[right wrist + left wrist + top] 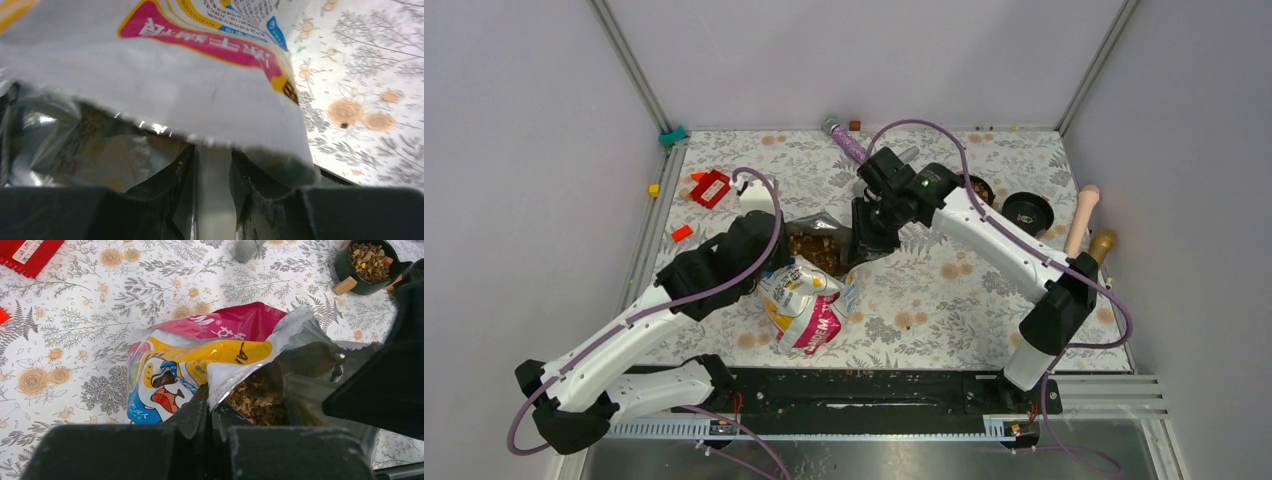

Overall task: Serve the pet food
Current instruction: Collect the pet food from the pet food bag.

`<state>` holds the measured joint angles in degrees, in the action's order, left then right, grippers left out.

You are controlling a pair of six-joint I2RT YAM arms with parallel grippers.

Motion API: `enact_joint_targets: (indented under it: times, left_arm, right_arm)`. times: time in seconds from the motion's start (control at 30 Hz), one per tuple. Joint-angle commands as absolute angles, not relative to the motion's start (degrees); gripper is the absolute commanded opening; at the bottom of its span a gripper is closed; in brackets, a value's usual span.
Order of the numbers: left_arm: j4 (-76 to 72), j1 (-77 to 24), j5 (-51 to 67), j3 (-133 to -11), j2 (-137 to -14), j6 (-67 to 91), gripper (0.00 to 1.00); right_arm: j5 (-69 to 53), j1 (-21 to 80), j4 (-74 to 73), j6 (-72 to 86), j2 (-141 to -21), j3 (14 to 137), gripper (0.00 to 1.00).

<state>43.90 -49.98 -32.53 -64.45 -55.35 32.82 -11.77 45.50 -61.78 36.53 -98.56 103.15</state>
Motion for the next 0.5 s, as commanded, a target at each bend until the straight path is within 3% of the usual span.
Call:
enact_joint_targets:
  times: [0.0,0.27,0.47]
  left_arm:
    - [39.29,-51.44,-30.68,-66.32,-54.52,32.92,0.00]
    - [39.37,-52.29,-31.72,-66.30,-54.00,32.69,0.00]
    - [39.26,-52.43,-31.14,-66.26,-53.99,32.94,0.00]
  right_arm:
    - [-18.21,45.79,-44.70,42.97,-94.43,92.42,0.00]
    - [-24.38,45.70,-16.81,55.83,-85.04,73.68,0.00]
    - [-21.07,45.70,-3.49,63.28,-75.39,62.47,0.00]
